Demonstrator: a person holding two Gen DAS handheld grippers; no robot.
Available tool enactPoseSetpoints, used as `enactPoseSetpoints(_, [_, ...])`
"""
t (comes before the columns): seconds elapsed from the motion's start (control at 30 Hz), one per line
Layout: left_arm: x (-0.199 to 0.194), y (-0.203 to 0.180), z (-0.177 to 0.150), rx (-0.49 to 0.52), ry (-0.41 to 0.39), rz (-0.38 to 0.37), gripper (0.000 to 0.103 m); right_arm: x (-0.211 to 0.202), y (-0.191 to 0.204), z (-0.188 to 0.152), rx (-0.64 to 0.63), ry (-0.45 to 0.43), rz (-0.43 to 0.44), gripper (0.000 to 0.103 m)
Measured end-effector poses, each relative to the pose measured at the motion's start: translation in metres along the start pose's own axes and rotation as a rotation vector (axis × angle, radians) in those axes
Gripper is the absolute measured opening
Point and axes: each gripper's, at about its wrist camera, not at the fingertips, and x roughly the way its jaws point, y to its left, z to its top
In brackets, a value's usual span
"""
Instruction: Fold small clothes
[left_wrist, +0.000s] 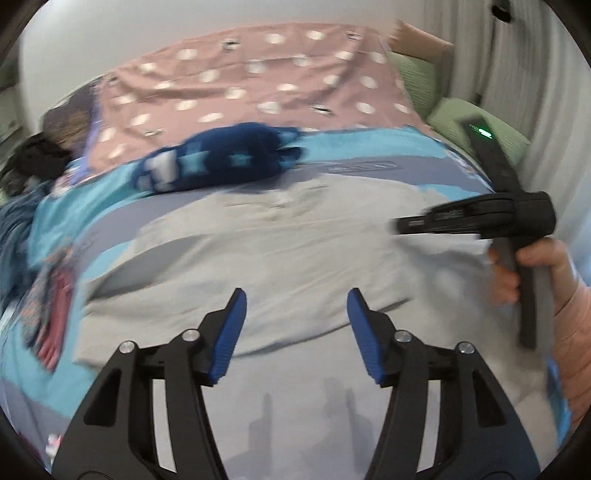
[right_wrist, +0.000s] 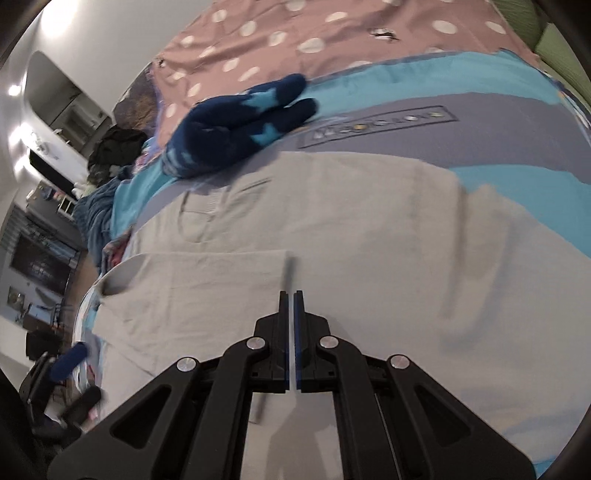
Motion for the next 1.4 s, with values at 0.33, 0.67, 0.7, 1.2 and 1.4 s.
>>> enactPoseSetpoints(0.33, [-0.040,0.179,-0.071,-0.420,-0.003,0.302,0.056,-0.015,0.050,-0.004,-0.138,-0.011,-0.028,0.005])
enactPoseSetpoints(0.67, [0.009,0.223,-0.068,-0.590,-0.016,0.085,0.050,0.021,0.228,-0.021,-0.544,0.039,-0.040,0.015])
enactPoseSetpoints(0.7, [0.012,0.223,-0.071,-0.588,-0.017,0.062,0.050,0.028,0.247,-0.022,-0.581,0.054,-0.030,0.022])
enactPoseSetpoints(1.2, [0.026,0.241,-0.096,-0.626,-0.035,-0.114,0.036,0.189,0.417,-0.011,-0.812,0.407,-0.116,0.055])
enactPoseSetpoints(1.4, [0.031,0.244,-0.095,-0.641,-0.025,-0.142,0.011,0.223,0.413,-0.018,-0.785,0.429,-0.218,0.003])
